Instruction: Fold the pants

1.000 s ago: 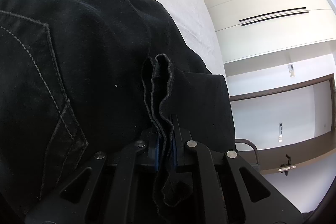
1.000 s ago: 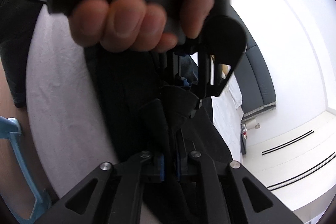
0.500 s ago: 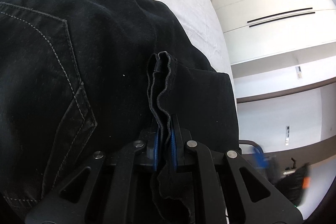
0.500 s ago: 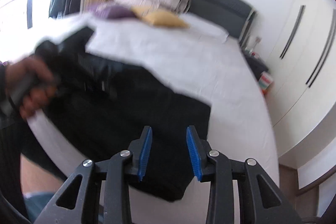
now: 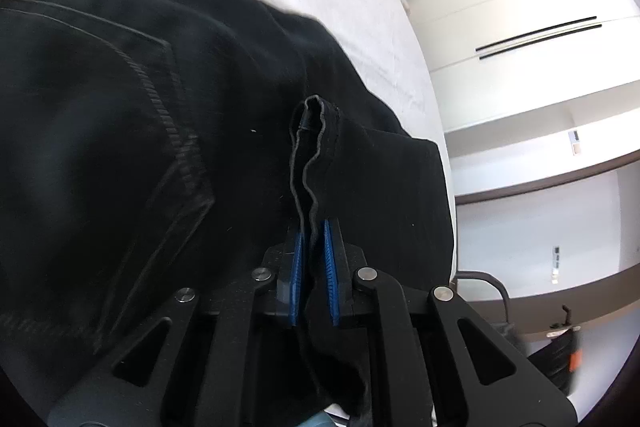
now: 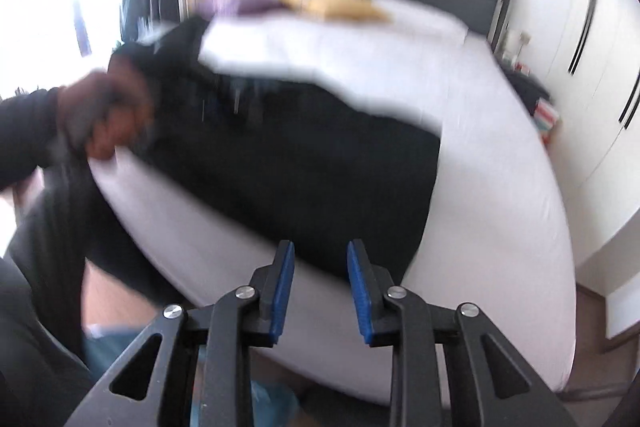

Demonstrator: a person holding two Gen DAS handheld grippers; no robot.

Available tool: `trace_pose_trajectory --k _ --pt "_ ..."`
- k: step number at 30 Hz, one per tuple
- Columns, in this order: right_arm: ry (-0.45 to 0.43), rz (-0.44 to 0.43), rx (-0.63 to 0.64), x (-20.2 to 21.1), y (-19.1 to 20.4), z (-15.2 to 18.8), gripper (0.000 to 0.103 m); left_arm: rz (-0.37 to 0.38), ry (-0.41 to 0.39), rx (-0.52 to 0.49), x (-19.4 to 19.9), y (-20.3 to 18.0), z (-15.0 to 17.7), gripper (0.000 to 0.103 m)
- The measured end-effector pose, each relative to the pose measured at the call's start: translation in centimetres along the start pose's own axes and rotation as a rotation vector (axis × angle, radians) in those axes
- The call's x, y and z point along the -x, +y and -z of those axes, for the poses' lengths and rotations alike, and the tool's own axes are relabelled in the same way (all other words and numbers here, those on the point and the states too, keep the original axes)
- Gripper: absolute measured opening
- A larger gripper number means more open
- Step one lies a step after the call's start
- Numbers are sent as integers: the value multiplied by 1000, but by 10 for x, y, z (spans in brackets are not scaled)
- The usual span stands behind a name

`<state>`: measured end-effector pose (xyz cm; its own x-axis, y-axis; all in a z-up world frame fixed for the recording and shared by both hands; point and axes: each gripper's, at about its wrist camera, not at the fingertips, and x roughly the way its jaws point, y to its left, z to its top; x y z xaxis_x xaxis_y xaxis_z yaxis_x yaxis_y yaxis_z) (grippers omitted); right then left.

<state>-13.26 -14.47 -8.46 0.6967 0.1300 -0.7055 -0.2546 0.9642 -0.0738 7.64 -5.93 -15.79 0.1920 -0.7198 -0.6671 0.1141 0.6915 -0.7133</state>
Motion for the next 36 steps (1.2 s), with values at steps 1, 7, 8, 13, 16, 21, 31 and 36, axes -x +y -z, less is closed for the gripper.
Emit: trace_pose_trajectory --k 1,7,8,13,16,21,31,36 --pt "-37 -9 -13 5 -3 -10 35 -11 -25 -5 8 -3 3 10" --pt "-97 -128 -160 -38 -28 -58 49 98 -136 -53 34 -39 13 10" --pt "-67 -149 -207 -54 -36 -61 50 130 -116 -70 27 -46 17 10" --pt "61 -261 -437 -112 -68 -41 55 113 5 -87 -32 -52 32 10" --pt "128 -285 -528 -129 -76 -11 51 124 27 -14 -47 -30 42 9" --pt "111 -295 -526 -111 -84 -3 51 144 1 -30 -36 -17 53 9" --pt "87 -490 -662 -157 -87 -36 68 150 -54 -14 -14 -5 68 10" --pt "130 -417 -749 -158 -97 -13 43 123 -201 26 48 15 80 10"
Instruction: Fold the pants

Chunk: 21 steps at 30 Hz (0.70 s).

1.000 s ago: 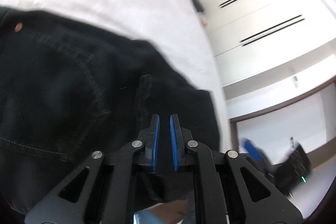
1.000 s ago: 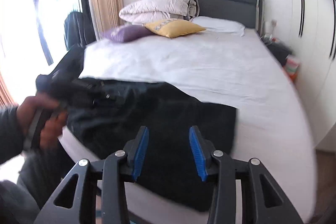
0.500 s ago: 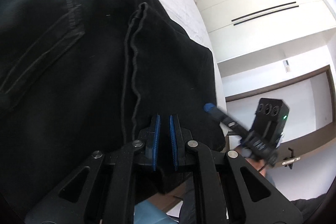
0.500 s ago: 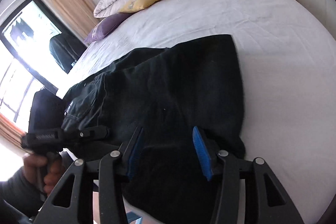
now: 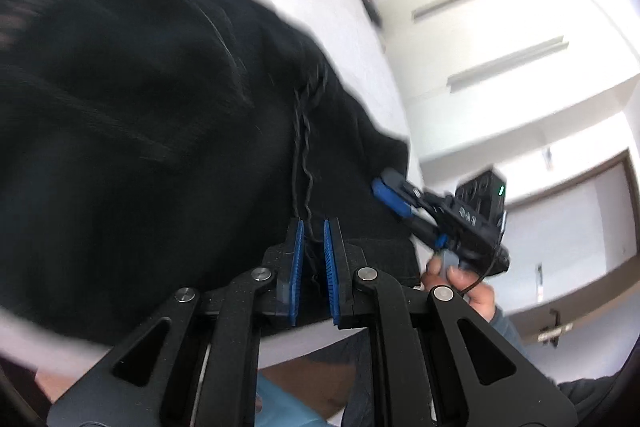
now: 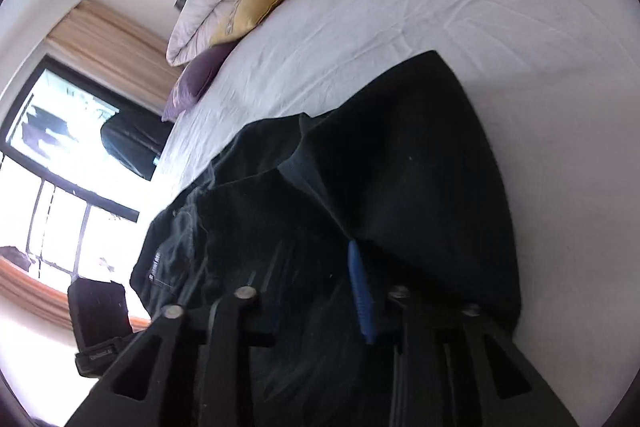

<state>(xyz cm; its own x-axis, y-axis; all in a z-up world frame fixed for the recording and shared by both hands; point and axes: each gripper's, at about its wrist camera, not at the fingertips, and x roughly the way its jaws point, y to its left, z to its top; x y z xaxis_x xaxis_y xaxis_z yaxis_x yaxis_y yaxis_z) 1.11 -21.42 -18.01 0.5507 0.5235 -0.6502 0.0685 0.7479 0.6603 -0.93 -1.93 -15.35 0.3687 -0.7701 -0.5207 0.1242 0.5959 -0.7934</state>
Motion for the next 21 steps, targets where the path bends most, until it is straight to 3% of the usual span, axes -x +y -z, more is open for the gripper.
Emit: trace_pose_trajectory --k 2,3,5,7,9,12,21 --pt "-31 -15 0 12 12 3 65 -7 -109 30 35 10 3 14" --pt "-56 -52 7 20 23 6 66 -21 -170 52 56 17 4 25" --pt "-71 -113 2 23 35 8 68 -35 -302 115 95 35 9 68" --pt "-74 -181 -28 24 46 10 69 -50 -463 193 136 57 16 81" --pt "-63 -234 -64 13 56 11 69 -79 -562 287 164 83 21 85" --pt "-34 -267 -75 2 74 11 69 -48 -582 412 177 116 18 85" --pt "15 -286 -2 -8 112 18 69 -11 -565 451 165 145 17 84"
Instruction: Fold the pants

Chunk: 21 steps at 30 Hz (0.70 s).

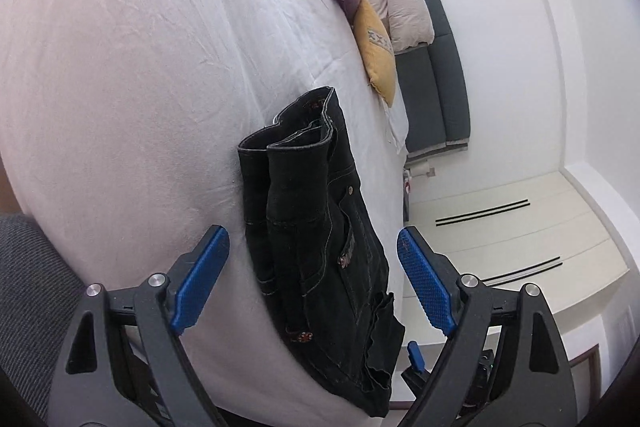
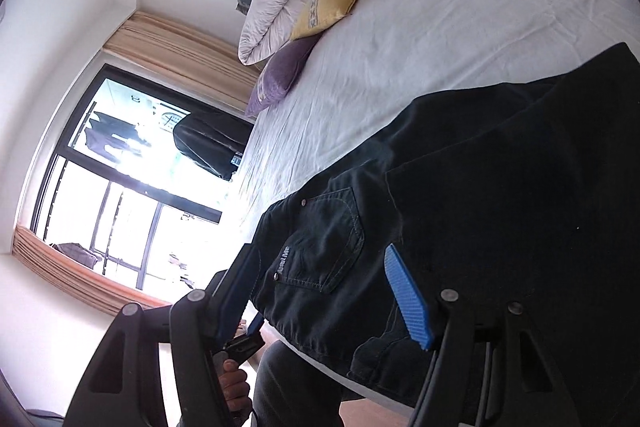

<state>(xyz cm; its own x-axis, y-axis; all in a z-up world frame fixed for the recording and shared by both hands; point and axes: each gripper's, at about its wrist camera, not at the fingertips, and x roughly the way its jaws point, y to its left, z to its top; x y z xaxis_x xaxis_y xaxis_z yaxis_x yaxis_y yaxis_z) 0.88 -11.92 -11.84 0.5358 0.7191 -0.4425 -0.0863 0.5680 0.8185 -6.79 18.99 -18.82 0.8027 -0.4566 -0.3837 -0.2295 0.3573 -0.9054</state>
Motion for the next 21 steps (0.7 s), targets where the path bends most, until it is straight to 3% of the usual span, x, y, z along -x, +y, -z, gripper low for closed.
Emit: trace_pose_trajectory --k 3,5,15,17,21 --pt "-1 0 -6 0 1 -2 69 23 -6 21 -11 4 0 83" --pt "0 -3 -14 -2 -1 0 69 40 -3 26 -15 8 -3 75" --pt "11 -29 9 -8 11 -1 68 91 32 158 -36 42 -2 17" --pt "16 -28 4 -10 11 -2 68 102 38 178 -38 47 -2 13" --pt "25 -17 12 -11 15 -6 68 92 33 124 -35 37 -3 7"
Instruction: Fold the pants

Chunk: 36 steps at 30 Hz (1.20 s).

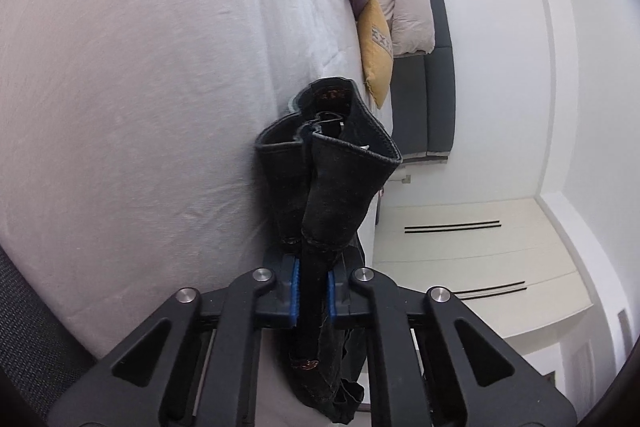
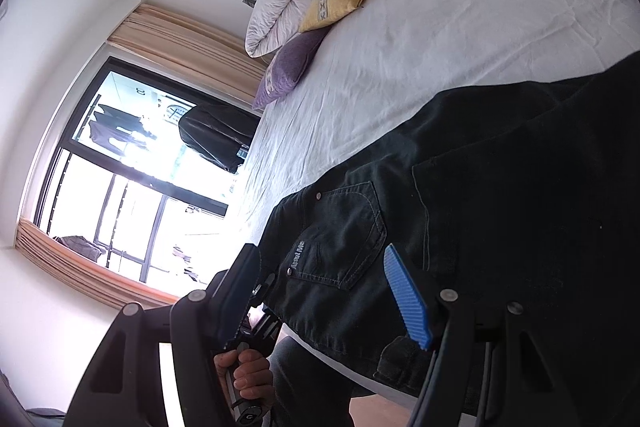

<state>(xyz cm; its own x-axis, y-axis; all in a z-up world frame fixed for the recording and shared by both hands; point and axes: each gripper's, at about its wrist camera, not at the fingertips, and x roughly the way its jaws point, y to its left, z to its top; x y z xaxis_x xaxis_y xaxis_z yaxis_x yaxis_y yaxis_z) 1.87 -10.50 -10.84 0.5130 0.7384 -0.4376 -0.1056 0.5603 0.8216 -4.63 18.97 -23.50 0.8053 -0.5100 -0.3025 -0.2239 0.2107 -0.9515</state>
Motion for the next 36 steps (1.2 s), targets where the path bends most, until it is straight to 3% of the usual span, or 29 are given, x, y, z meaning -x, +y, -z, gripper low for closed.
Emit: trace_pose_trajectory --k 5,8,11,13,14,16,18,20,23,30,31,36 --pt "18 38 -20 -3 -2 -6 78 -62 -14 -168 0 -43 5 5" --pt "16 49 -33 -2 -5 -12 79 -132 -9 -383 -8 -90 19 5" --pt "11 54 -31 3 -6 -20 80 -208 17 -701 -27 -145 56 5" --pt "-4 36 -32 11 -7 -28 81 -253 58 -939 -45 -174 97 5" --pt "-10 30 -31 15 -8 -31 84 -284 97 -1109 -60 -187 129 5" --pt "-25 22 -28 24 -11 -38 86 -329 162 -1345 -82 -192 177 5" --pt "-34 28 -20 36 -19 -45 87 -346 262 -1487 -103 -185 216 5" --pt "-27 48 -37 44 -31 -47 90 -349 335 -1543 -109 -175 243 5" --pt "-5 72 -51 51 -48 -45 90 -366 384 -1565 -118 -165 261 5" --pt "121 109 -111 30 -86 -28 91 -389 388 -1578 -129 -165 266 5" --pt "130 94 -134 24 -89 -26 91 -389 391 -1577 -117 -163 277 5" --pt "126 -57 -103 10 -71 -32 91 -395 418 -1551 -119 -170 272 5"
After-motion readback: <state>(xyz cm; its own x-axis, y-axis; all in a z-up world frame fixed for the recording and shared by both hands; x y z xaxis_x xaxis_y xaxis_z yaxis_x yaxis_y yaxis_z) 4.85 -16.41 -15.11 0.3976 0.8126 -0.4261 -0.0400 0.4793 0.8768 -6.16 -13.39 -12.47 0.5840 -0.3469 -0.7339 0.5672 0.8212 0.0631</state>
